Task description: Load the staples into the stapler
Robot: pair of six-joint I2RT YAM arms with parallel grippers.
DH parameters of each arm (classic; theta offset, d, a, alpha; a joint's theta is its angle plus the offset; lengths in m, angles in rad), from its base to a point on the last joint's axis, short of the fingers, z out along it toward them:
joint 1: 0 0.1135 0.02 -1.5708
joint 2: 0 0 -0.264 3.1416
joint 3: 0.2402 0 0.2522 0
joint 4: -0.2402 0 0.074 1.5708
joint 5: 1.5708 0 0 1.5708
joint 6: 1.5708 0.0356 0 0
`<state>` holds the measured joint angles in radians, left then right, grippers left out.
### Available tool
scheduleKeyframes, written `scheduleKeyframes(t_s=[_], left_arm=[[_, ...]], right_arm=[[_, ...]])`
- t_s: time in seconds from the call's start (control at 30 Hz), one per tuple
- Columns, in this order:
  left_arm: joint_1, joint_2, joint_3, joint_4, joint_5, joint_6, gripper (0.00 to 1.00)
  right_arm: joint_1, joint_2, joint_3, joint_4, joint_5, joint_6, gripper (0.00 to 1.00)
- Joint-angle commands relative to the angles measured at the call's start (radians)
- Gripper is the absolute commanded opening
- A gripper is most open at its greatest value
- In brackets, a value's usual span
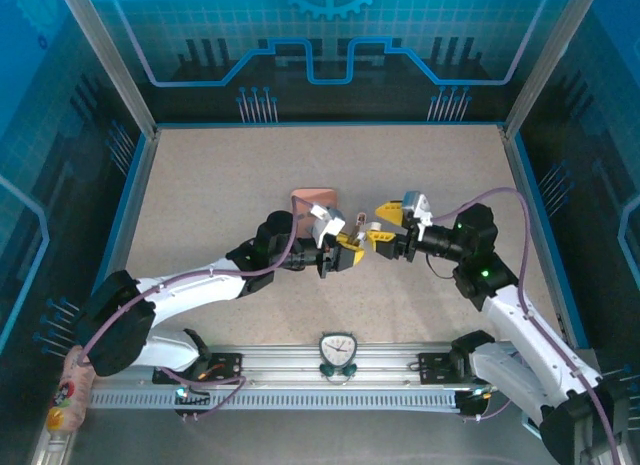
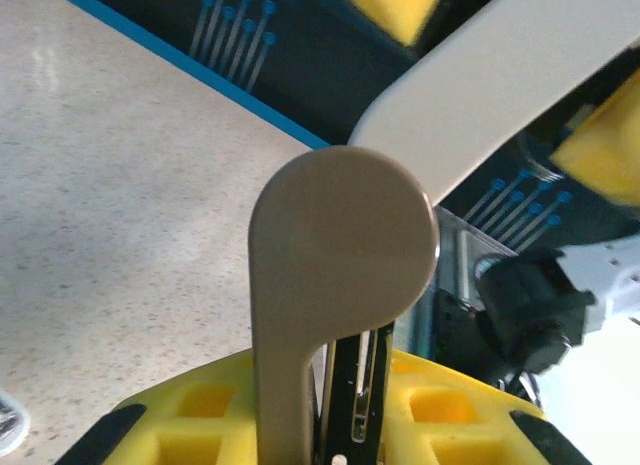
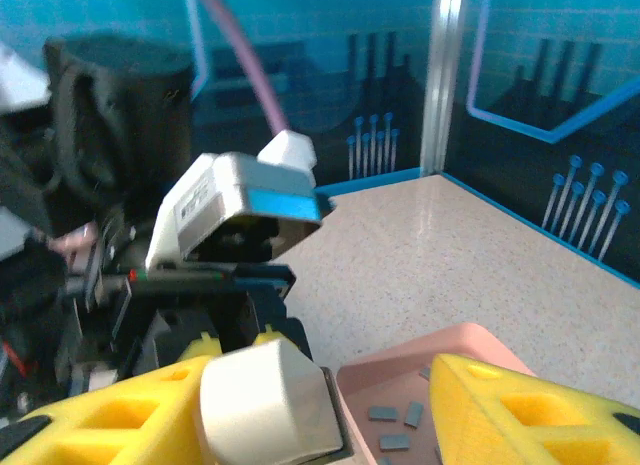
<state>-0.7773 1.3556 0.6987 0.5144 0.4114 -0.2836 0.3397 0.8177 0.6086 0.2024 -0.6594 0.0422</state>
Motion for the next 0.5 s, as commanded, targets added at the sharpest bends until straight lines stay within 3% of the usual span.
scheduleKeyframes(t_s=[0.0,0.17,0.27,0.47], left_arm=[[-0.002,-0.021,0.003,0.036,-0.143,-0.056,0.17],[-0.002,-0.011,-0.011,0.04,-0.233,-0.083,0.17],[-0.002,-0.009,-0.009,0.017,-0.273,-0.08,0.16],[-0.002,-0.013,0.002,-0.024,-0.306,-0.061,0.16]], right_arm=[[0.051,-0.059,-0.053,0.04,0.253,0.197,0.6],[0.164,-0.114,-0.122,0.052,0.529,0.413,0.6],[0.223,-0.109,-0.147,0.09,0.63,0.56,0.6],[0.368,-0.058,-0.136,0.108,0.835,0.641,0.61]])
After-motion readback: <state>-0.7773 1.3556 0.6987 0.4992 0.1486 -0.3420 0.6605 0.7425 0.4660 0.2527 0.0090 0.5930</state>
